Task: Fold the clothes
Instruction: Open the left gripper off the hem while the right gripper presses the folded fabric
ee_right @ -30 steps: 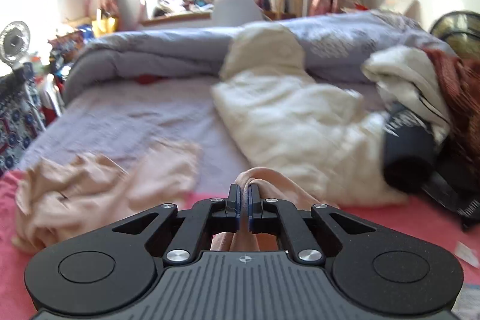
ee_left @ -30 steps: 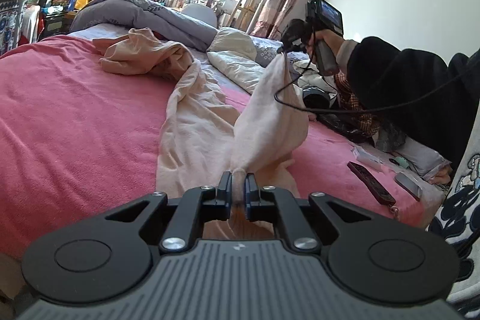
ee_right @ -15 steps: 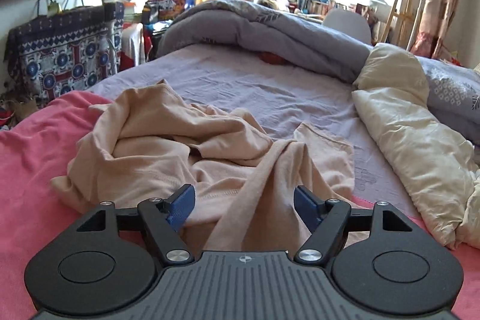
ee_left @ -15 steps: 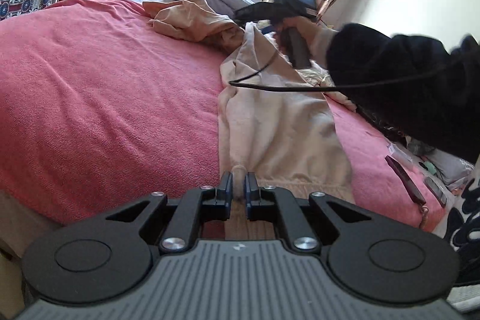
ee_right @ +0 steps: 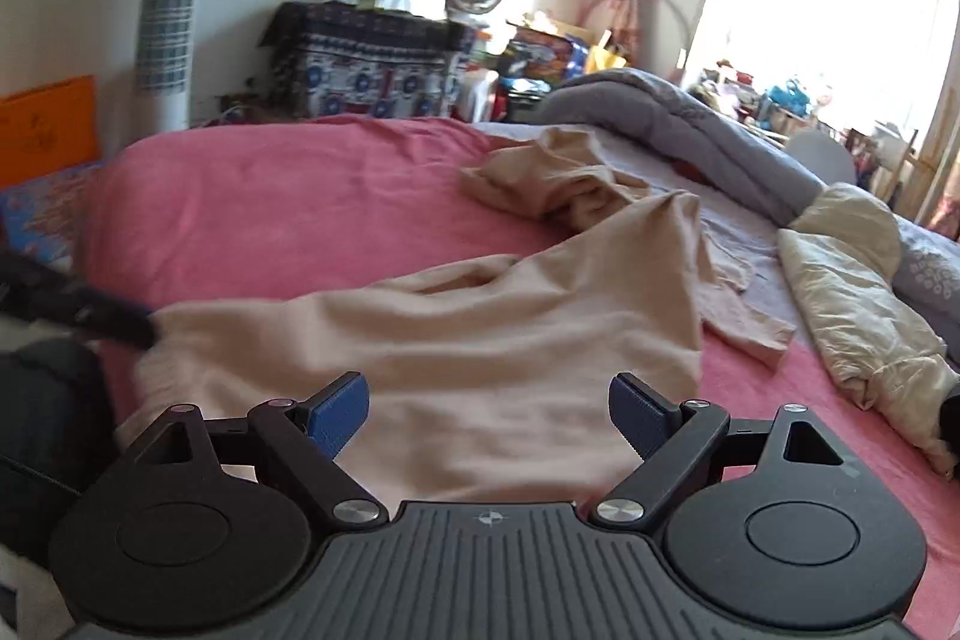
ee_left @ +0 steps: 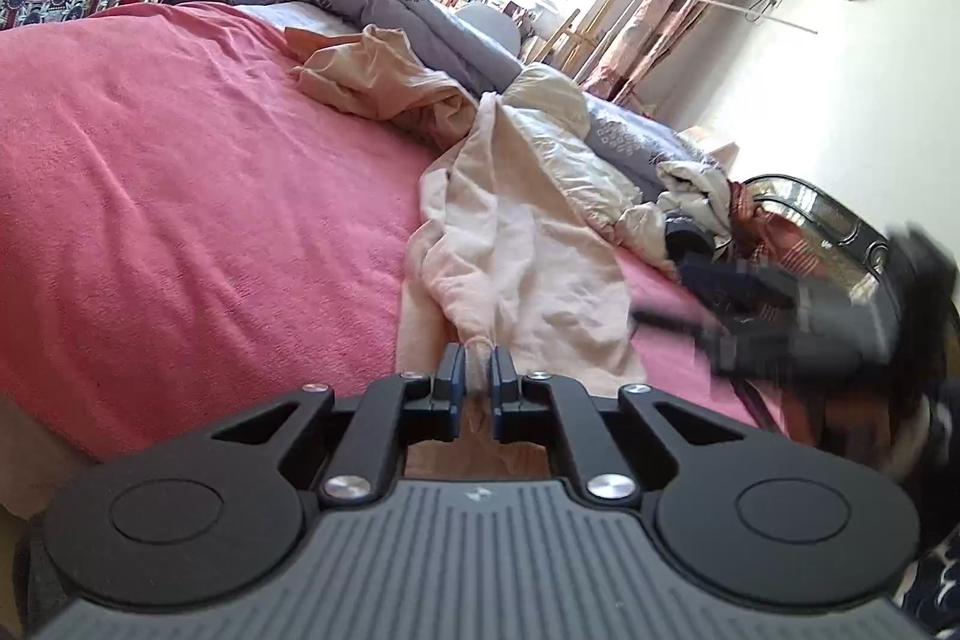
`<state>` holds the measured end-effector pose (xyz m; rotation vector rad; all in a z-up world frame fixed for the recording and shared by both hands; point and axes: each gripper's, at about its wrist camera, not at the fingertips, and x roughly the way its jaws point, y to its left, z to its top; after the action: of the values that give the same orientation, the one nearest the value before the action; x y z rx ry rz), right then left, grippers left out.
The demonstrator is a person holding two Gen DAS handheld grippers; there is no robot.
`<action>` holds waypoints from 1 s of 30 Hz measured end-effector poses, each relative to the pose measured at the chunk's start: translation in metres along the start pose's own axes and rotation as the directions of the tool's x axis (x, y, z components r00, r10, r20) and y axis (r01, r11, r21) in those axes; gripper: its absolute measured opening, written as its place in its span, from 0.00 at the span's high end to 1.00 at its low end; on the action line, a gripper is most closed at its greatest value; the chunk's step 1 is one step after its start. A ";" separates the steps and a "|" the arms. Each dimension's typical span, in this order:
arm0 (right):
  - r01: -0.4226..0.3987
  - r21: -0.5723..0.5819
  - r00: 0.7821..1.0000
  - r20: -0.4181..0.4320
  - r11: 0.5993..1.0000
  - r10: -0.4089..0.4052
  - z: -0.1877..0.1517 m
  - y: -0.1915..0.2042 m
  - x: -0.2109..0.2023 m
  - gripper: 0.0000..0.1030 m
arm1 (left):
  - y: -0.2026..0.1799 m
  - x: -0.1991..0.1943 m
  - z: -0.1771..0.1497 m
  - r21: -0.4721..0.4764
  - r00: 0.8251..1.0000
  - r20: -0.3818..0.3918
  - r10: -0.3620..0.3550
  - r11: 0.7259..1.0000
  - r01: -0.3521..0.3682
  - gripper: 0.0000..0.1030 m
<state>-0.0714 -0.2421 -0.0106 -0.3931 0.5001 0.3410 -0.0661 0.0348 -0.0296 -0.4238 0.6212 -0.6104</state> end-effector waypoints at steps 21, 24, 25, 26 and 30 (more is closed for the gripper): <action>0.260 -0.301 0.962 0.162 0.918 -0.219 -0.011 0.173 0.021 0.92 | -0.019 -0.015 0.013 0.046 0.999 -0.019 -0.036 0.998 0.037 0.93; 0.255 -0.333 0.962 0.184 0.908 -0.203 -0.011 0.178 0.015 0.92 | -0.015 -0.013 0.013 0.037 0.998 -0.055 0.009 0.999 -0.007 0.66; 0.247 -0.336 0.963 0.185 0.909 -0.194 -0.010 0.179 0.013 0.92 | -0.013 -0.013 0.013 0.029 0.998 -0.057 0.024 0.999 -0.023 0.62; 0.239 -0.337 0.965 0.187 0.911 -0.184 -0.009 0.180 0.011 0.92 | -0.011 -0.014 0.015 0.024 0.998 -0.051 0.032 0.999 -0.030 0.60; 0.204 -0.341 0.970 0.198 0.918 -0.142 -0.005 0.187 0.000 0.93 | -0.005 -0.021 0.021 0.003 0.999 -0.017 0.048 0.999 -0.048 0.58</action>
<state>-0.1492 -0.0811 -0.0669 -0.7541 0.2299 0.2904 -0.0686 0.0483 -0.0030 -0.4004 0.6453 -0.5692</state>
